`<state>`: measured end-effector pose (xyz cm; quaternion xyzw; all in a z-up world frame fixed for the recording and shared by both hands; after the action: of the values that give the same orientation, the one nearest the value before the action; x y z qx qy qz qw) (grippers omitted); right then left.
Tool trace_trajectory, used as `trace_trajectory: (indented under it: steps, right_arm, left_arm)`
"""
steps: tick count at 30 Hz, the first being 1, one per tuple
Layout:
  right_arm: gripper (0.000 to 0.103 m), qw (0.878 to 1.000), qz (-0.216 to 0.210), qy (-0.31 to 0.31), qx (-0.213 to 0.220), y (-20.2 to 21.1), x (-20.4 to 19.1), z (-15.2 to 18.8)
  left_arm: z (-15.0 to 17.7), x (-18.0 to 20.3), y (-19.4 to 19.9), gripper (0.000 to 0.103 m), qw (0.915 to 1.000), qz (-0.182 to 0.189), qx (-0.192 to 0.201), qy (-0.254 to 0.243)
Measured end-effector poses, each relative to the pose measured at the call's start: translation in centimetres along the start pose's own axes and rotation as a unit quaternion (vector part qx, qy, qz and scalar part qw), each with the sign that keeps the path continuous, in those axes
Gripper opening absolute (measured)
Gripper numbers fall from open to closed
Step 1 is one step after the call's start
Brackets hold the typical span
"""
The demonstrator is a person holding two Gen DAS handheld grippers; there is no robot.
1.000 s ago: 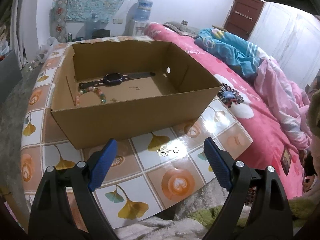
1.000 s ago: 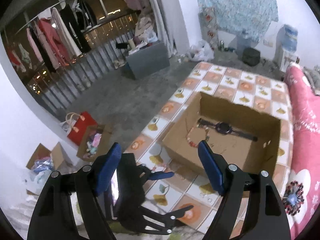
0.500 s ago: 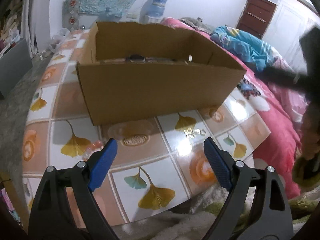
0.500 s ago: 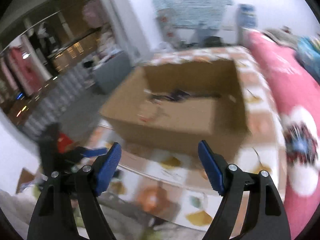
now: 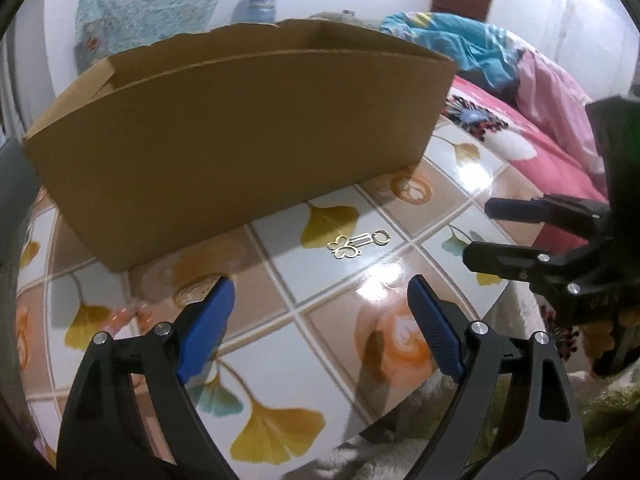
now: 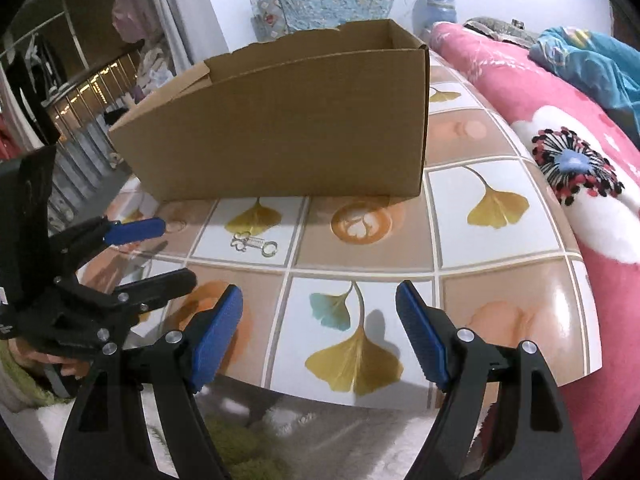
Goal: Organize jewelry
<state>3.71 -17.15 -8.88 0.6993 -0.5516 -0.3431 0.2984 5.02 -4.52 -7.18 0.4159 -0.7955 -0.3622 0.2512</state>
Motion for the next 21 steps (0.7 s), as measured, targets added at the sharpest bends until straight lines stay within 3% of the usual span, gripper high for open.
trace_trajectory:
  steps: [9,21]
  right_arm:
    - [0.077,1.0,0.017,0.0,0.004,-0.3,0.4,0.4]
    - [0.076,1.0,0.013,0.002,0.018,-0.5,0.9,0.8]
  left_arm:
    - [0.1,0.5,-1.9,0.084,0.9998,0.003,-0.017,-0.013]
    - [0.0,1.1,-2.5,0.086,0.9985,-0.032,-0.03,-0.034]
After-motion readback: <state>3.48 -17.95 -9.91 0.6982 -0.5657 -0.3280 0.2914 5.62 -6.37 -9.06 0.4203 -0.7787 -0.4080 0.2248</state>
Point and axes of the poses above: each gripper's, at about its wrist camera, not at the fingertips, and y roughly against the way its jaws point, x to its right, z to its underside, the point moved 7 cm from there along -y, roughly the way its jaws point, and after that the axes turned 3 degrees about -x, right-handed, at the moved point
